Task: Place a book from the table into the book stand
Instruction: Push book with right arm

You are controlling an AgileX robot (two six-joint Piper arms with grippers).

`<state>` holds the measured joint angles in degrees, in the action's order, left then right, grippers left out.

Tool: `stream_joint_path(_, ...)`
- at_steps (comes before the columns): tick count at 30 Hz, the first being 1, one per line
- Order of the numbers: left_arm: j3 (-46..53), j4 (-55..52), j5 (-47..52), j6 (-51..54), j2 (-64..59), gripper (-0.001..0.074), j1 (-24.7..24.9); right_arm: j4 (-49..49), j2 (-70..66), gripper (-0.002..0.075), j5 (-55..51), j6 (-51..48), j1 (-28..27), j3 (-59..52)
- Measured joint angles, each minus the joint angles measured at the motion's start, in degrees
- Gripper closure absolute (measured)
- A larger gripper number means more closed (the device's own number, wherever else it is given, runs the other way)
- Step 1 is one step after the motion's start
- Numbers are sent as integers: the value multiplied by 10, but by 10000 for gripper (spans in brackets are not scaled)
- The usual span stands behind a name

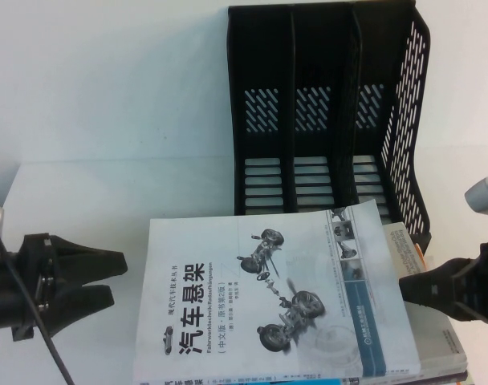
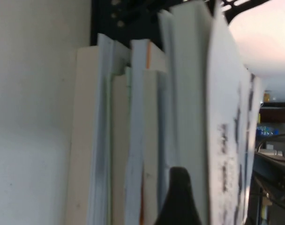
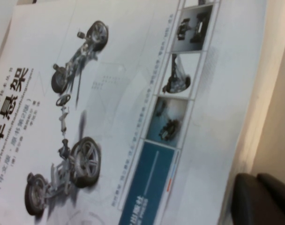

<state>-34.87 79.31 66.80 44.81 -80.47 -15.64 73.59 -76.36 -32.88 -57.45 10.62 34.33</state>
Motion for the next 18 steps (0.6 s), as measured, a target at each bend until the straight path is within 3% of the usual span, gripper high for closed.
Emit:
stream_joint_path(8,-26,4,-4,18,-100,163,59,0,0,728,-4,-8,0,0)
stream_joint_path(18,-35,35,-4,28,-112,151,73,10,-7,728,-6,-9,45,10)
